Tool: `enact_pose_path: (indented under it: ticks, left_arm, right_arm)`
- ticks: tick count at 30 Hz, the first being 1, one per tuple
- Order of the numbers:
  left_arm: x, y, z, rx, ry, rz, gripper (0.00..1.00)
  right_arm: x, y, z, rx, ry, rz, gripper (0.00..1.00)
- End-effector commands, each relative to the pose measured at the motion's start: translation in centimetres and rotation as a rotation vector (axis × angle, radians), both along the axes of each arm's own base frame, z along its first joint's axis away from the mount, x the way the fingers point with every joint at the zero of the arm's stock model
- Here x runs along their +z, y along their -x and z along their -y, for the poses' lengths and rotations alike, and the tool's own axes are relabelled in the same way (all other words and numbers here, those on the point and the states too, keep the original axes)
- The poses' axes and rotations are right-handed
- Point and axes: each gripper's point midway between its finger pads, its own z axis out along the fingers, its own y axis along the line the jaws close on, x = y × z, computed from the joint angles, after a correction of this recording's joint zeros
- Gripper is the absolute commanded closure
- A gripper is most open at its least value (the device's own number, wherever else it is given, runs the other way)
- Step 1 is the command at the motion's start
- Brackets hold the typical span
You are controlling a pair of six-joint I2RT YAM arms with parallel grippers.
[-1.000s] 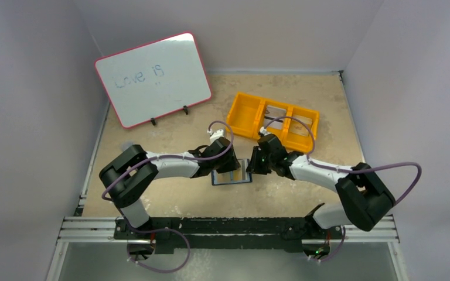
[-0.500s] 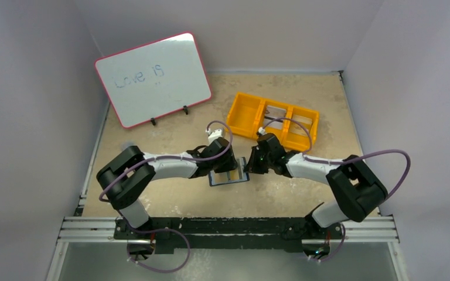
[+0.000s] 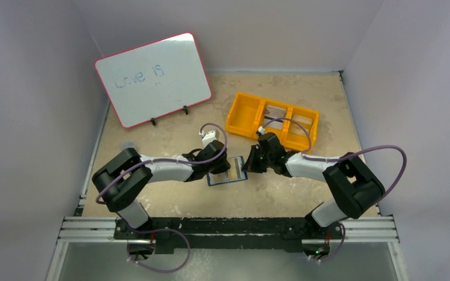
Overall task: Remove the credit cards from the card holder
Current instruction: Remove the credit card from the card holder.
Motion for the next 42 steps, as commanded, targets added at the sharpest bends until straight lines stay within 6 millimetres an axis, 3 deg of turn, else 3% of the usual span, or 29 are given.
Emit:
enact_pose_path:
  ticks: [1, 3, 9, 12, 16, 24, 29, 33, 37, 42]
  left_arm:
    - [-2.1, 2.5, -0.8, -0.035, -0.037, -0.074, 1.0]
    - [-1.8, 2.4, -0.9, -0.036, -0.029, -0.062, 1.0]
    - [-1.2, 2.4, -1.3, -0.04, -0.042, -0.041, 1.0]
    - [-0.9, 2.4, -1.1, -0.065, -0.042, -0.037, 1.0]
    - [-0.1, 2.5, -0.8, -0.095, -0.036, -0.026, 1.0]
    - [1.7, 2.1, -0.8, -0.113, -0.054, 0.0, 1.0]
    - [1.6, 2.1, -2.1, -0.121, -0.161, -0.018, 1.0]
    - [2.0, 1.8, -2.8, -0.113, -0.207, -0.009, 1.0]
    - [1.7, 1.7, -2.9, -0.089, -0.195, -0.004, 1.0]
    - [1.1, 1.7, -2.8, -0.063, -0.164, -0.004, 1.0]
  right_arm:
    - [-4.2, 2.8, 2.0, 0.005, 0.12, -0.109, 1.0]
    - [-4.0, 2.7, 2.0, 0.003, 0.116, -0.1, 1.0]
    - [-2.8, 1.7, 2.1, -0.017, 0.126, -0.058, 0.87]
    - [-0.6, 0.6, 1.9, -0.008, 0.113, 0.025, 0.83]
    - [3.0, -1.0, 1.0, 0.032, 0.071, 0.155, 0.7]
    - [1.1, -1.1, 1.2, 0.05, 0.137, 0.108, 0.76]
    - [1.0, -1.4, 1.9, 0.025, 0.184, 0.113, 0.78]
    - [4.3, -1.6, 0.4, 0.062, 0.101, 0.204, 0.79]
    - [6.7, -0.2, -2.4, 0.179, -0.052, 0.263, 0.84]
    - [4.9, 1.9, -4.0, 0.284, -0.074, 0.214, 0.92]
